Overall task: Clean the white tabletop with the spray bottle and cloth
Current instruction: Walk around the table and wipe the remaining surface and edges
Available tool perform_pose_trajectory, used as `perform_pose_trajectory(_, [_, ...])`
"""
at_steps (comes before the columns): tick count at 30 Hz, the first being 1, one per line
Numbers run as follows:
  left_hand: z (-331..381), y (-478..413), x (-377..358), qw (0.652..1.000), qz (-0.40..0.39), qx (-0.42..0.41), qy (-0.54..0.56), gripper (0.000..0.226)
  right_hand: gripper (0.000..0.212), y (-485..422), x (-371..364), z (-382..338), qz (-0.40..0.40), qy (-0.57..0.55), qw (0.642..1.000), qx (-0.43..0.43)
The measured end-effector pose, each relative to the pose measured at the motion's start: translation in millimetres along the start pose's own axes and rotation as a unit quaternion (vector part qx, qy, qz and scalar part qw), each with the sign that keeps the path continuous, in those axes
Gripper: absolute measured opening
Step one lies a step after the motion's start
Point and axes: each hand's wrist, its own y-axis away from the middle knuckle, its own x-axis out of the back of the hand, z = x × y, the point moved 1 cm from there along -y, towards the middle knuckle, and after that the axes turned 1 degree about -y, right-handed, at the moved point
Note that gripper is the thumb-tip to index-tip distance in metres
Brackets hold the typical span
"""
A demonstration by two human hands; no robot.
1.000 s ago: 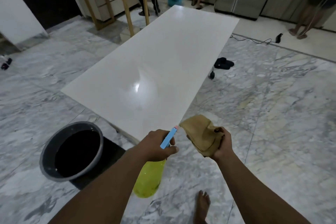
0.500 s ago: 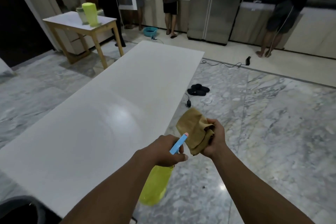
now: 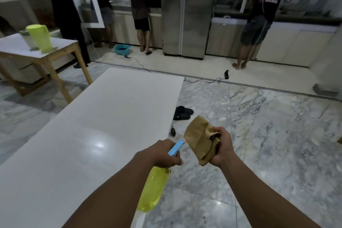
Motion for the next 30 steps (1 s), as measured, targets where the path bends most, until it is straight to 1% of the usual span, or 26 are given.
perform_pose_trajectory(3, [17, -52, 29, 0.999, -0.003, -0.030, -0.017, 0.019, 0.048, -29, 7, -43, 0.027, -0.030, 0.999, 0.025])
perform_pose_trajectory(6, [36, -104, 58, 0.998, -0.011, -0.057, -0.028, 0.019, 0.047, -66, 11, -84, 0.063, -0.034, 0.996, 0.044])
perform_pose_trajectory(9, [44, -146, 79, 0.998, 0.001, -0.060, -0.010, 0.020, 0.042, -103, 7, -114, 0.069, -0.048, 0.995, 0.053])
perform_pose_trajectory(11, [46, -182, 96, 0.998, 0.013, -0.057, 0.004, 0.019, 0.042, -137, -1, -138, 0.065, -0.038, 0.996, 0.057])
perform_pose_trajectory(14, [46, -231, 121, 0.998, 0.045, -0.050, 0.014, 0.018, 0.052, -198, -12, -166, 0.081, -0.045, 0.995, 0.033])
perform_pose_trajectory(17, [47, -270, 144, 0.997, 0.066, -0.032, 0.014, 0.018, 0.056, -254, -22, -190, 0.068, -0.025, 0.997, -0.007])
perform_pose_trajectory(20, [53, -301, 174, 0.994, 0.105, -0.010, 0.020, 0.019, 0.056, -298, -43, -223, 0.033, 0.012, 0.999, -0.034])
perform_pose_trajectory(22, [54, -316, 190, 0.992, 0.125, 0.006, 0.026, 0.020, 0.052, -326, -54, -235, 0.026, 0.007, 0.999, -0.044])
perform_pose_trajectory(27, [49, -346, 228, 0.988, 0.143, 0.032, 0.043, 0.026, 0.046, -390, -85, -246, 0.014, 0.048, 0.994, -0.094])
perform_pose_trajectory(30, [43, -358, 246, 0.988, 0.146, 0.032, 0.038, 0.029, 0.051, -415, -100, -245, 0.003, 0.059, 0.993, -0.103])
